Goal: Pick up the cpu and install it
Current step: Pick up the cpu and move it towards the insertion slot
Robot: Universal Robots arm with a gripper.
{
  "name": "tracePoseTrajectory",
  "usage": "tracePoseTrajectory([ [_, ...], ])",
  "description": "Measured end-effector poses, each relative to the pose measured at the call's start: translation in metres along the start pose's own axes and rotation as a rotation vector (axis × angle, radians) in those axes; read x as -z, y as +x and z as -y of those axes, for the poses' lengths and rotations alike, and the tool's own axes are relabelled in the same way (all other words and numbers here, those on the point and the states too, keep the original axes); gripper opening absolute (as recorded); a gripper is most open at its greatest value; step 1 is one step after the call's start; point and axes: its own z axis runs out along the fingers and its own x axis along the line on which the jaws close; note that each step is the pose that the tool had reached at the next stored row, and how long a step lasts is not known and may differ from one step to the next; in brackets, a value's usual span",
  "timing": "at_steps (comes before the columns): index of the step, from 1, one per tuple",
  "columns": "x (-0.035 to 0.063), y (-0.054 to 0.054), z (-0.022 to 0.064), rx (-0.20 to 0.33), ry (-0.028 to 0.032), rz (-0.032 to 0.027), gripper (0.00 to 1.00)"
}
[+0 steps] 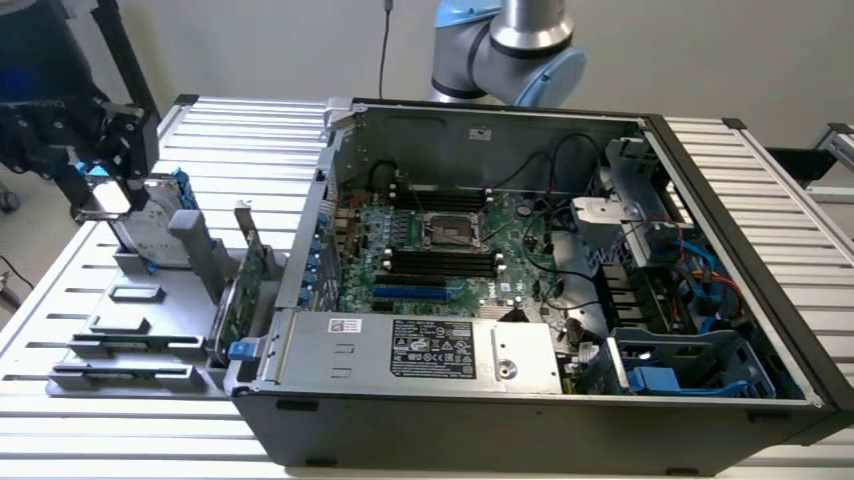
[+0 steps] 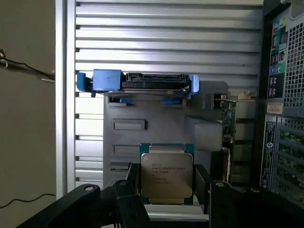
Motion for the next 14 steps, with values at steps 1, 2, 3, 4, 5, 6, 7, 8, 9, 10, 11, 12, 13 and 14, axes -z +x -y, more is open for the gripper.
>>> tracePoseTrajectory([
  [1,0.0025,-0.004,-0.0003,0.000,-0.0002,0.0002,0.55],
  [2,0.0050,-0.009,-0.0005,0.000,-0.0004,0.0000,0.55],
  [3,0.0073,-0.013,-0.0007,0.000,-0.0007,0.0000,0.55],
  [4,0.0098,-0.018,-0.0009,0.000,-0.0010,0.0000,0.55],
  [5,0.0120,-0.022,-0.0012,0.000,-0.0013,0.0001,0.55],
  [6,0.0143,-0.027,-0.0014,0.000,-0.0015,0.0000,0.55],
  [7,0.0165,-0.031,-0.0016,0.000,-0.0017,0.0000,0.55],
  [8,0.0186,-0.036,-0.0018,0.000,-0.0020,0.0001,0.55],
  [9,0.0206,-0.040,-0.0020,0.000,-0.0022,0.0000,0.55],
  [10,0.0224,-0.045,-0.0022,0.000,-0.0025,0.0000,0.55],
  [11,0.0242,-0.049,-0.0024,0.000,-0.0029,0.0000,0.55],
  [12,0.0258,-0.054,-0.0026,0.000,-0.0031,0.0000,0.55],
  [13,0.0273,-0.059,-0.0028,0.000,-0.0034,-0.0001,0.55],
  [14,0.0284,-0.063,-0.0030,0.000,-0.0038,-0.0002,0.55],
])
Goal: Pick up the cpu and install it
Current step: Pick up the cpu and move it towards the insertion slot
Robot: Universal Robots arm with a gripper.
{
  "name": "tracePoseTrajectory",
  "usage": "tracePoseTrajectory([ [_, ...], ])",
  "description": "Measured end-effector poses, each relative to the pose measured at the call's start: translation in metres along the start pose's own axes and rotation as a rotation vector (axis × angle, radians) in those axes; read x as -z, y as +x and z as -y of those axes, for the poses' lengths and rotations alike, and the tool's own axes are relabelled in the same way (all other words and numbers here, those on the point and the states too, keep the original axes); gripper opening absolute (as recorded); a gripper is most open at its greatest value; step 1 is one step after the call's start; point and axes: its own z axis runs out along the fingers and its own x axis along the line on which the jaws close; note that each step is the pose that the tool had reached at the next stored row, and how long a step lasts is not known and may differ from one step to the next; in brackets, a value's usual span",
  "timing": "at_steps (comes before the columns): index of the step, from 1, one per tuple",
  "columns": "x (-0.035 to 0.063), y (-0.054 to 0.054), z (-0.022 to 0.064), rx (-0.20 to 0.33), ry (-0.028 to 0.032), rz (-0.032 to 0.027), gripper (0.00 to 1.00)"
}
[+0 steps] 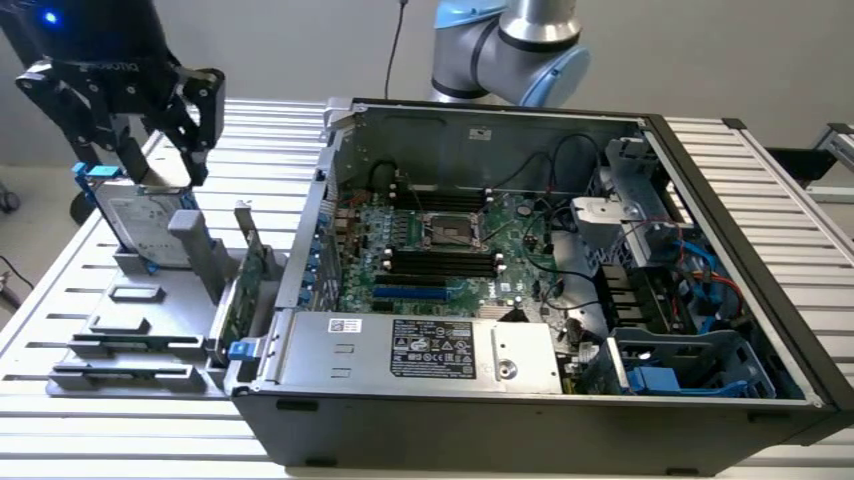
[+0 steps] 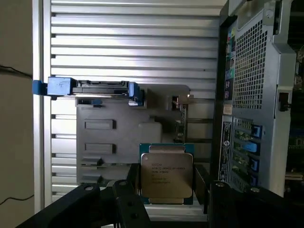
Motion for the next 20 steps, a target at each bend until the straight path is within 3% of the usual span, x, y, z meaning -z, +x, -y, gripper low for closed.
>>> tracePoseTrajectory([
  [20,0.0047,-0.091,-0.0043,0.000,-0.0032,-0.0003,0.55],
])
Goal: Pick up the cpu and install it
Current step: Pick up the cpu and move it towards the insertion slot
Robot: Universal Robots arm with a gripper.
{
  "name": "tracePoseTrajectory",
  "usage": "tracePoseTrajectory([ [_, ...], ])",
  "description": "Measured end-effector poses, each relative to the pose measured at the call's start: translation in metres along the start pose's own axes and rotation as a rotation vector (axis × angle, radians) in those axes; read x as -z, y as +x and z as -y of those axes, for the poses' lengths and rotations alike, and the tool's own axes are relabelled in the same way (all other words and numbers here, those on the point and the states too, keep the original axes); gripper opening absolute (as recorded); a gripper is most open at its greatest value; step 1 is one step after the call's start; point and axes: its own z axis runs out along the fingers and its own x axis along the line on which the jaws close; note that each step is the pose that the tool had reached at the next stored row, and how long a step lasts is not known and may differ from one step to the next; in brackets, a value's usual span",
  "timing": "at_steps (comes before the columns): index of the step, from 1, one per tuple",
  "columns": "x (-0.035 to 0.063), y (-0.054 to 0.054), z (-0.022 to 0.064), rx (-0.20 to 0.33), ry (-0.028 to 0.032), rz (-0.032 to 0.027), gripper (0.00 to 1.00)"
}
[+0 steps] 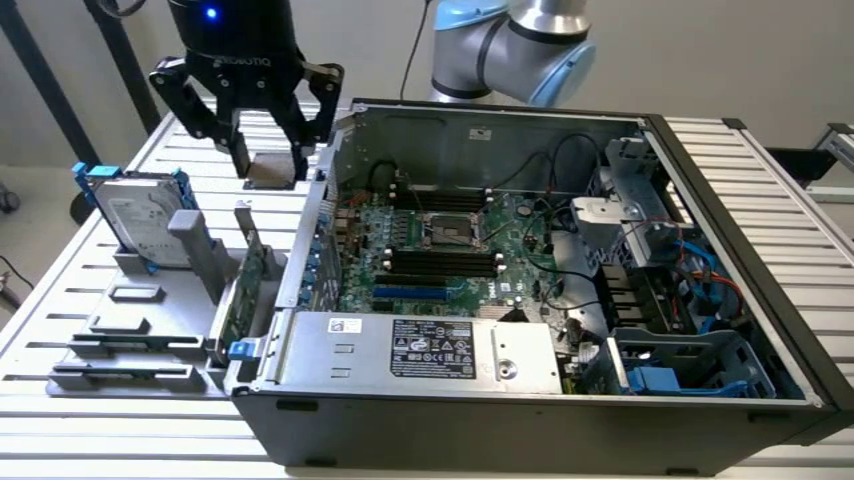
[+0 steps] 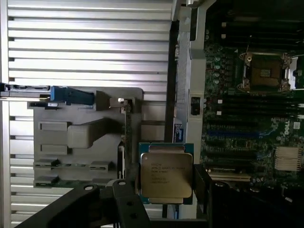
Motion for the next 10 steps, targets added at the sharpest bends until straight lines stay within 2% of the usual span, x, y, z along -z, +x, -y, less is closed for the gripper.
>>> tracePoseTrajectory([
  [6,0.0001,-0.027,-0.0043,0.000,0.0001,0.0000,0.55],
  [10,-0.0017,-0.045,-0.0123,0.000,0.0000,0.0000,0.55],
])
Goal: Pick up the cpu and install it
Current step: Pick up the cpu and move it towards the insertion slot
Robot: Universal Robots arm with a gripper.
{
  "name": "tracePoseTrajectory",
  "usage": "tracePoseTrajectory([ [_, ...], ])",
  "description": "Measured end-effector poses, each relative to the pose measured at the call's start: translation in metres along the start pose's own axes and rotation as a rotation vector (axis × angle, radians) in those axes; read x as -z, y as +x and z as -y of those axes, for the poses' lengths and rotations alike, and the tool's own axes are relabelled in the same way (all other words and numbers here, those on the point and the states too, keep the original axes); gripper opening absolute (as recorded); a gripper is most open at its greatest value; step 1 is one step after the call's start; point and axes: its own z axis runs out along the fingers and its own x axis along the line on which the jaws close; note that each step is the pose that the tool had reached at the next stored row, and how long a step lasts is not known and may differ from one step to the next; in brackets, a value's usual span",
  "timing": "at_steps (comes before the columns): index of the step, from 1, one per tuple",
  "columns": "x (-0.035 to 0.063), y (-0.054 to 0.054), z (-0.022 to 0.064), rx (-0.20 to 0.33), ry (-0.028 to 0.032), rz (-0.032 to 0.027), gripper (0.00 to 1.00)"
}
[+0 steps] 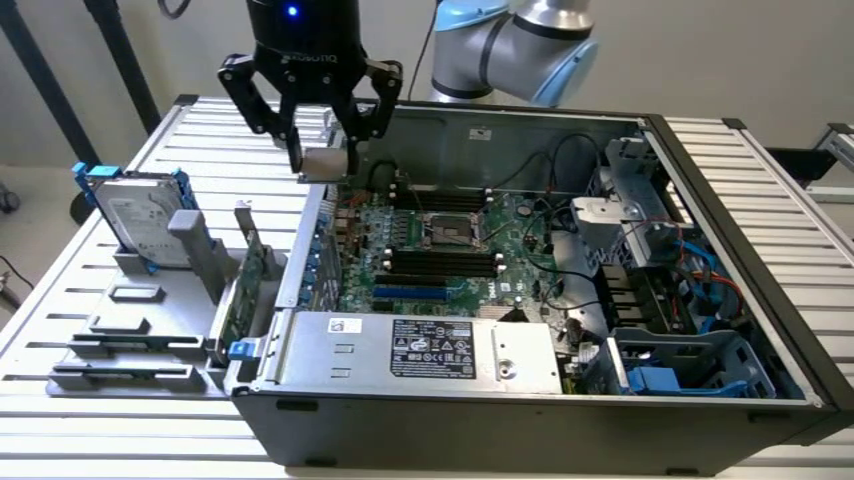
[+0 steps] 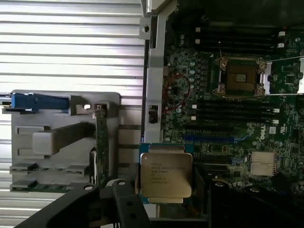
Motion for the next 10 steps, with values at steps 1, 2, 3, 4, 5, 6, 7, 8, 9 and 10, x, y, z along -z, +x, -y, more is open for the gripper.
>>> tracePoseTrajectory([
  [1,-0.0007,-0.004,-0.0025,0.000,0.0000,0.0000,0.55],
  [2,-0.0017,-0.008,-0.0053,0.000,0.0000,0.0000,0.55],
  [3,-0.0028,-0.012,-0.0083,0.000,0.0001,-0.0001,0.55],
  [4,-0.0045,-0.015,-0.0118,0.000,0.0000,0.0000,0.55],
  [5,-0.0062,-0.019,-0.0152,0.000,0.0000,0.0000,0.55],
  [6,-0.0081,-0.022,-0.0186,0.000,0.0000,0.0000,0.55],
  [7,-0.0099,-0.025,-0.0219,0.000,0.0000,0.0000,0.55],
  [8,-0.0118,-0.029,-0.0253,0.000,0.0000,0.0000,0.55],
  [9,-0.0137,-0.032,-0.0285,0.000,0.0000,0.0000,0.55],
  [10,-0.0155,-0.035,-0.0318,0.000,0.0001,0.0000,0.55],
])
